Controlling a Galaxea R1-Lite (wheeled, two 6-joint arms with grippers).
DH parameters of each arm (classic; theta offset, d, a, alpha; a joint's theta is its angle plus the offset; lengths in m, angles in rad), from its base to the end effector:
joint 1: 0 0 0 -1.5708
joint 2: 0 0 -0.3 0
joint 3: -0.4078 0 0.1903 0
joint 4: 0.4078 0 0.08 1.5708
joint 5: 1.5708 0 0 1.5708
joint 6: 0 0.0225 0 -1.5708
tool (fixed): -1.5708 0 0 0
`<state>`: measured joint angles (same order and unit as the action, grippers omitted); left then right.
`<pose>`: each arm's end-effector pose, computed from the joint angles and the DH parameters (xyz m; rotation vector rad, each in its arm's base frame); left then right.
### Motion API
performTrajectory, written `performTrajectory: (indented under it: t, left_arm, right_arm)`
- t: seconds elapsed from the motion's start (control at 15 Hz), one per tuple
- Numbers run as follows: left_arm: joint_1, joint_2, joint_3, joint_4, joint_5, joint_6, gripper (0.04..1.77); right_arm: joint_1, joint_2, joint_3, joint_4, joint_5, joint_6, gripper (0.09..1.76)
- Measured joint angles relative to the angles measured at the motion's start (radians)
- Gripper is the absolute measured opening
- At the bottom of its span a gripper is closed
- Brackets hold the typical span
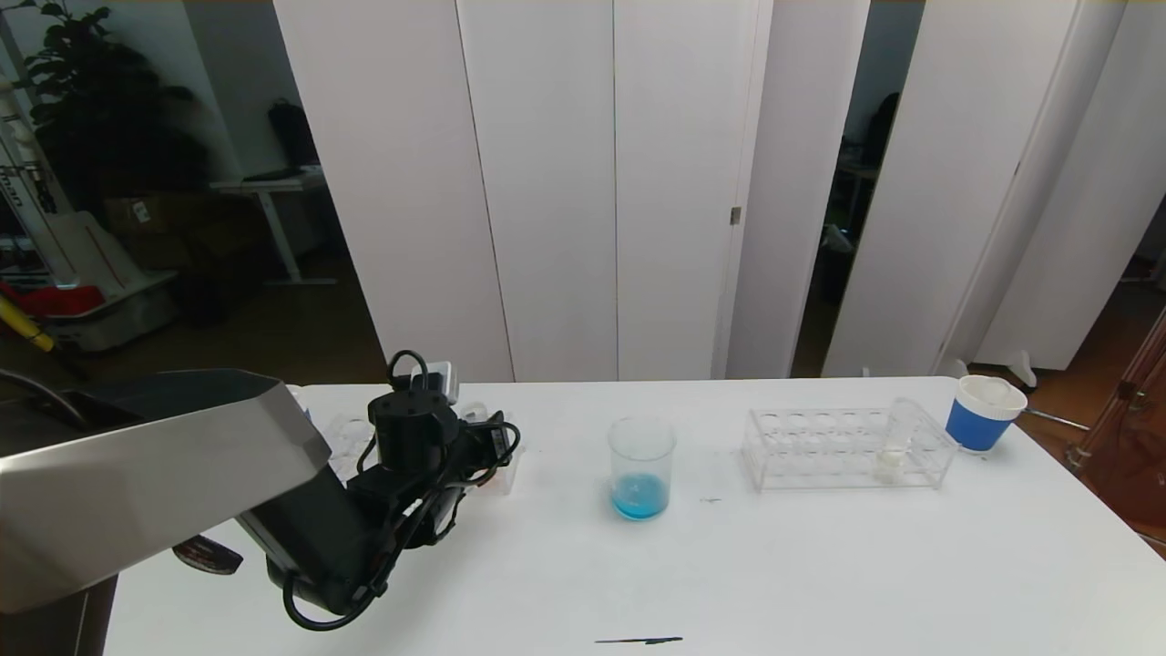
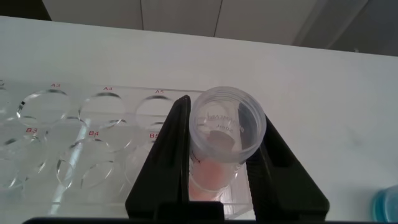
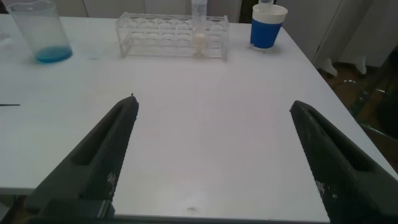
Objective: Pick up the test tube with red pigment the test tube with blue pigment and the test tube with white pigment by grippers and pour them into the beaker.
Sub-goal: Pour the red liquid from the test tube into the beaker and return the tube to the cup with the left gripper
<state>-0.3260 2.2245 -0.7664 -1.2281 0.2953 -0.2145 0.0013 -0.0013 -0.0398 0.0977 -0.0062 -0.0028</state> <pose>0.3582 -0.1142 0.0499 -0.1433 0.2212 -0.0070 -0.0262 -0.0002 0.0764 -0.0030 0.0566 -0.0048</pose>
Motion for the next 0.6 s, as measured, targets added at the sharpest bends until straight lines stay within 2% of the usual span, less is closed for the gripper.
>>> performTrajectory:
  t: [0.27, 0.6]
  left_arm:
    - [-0.003, -0.029, 0.009, -0.007, 0.007, 0.006, 0.6]
    - [-0.01, -0.087, 0.02, -0.018, 0.007, 0.074, 0.6]
  right_arm:
    - [0.0, 0.0, 0.0, 0.0, 0.0, 0.0, 1.75]
    - [0.0, 0.0, -0.001, 0.0, 0.0, 0.0, 1.75]
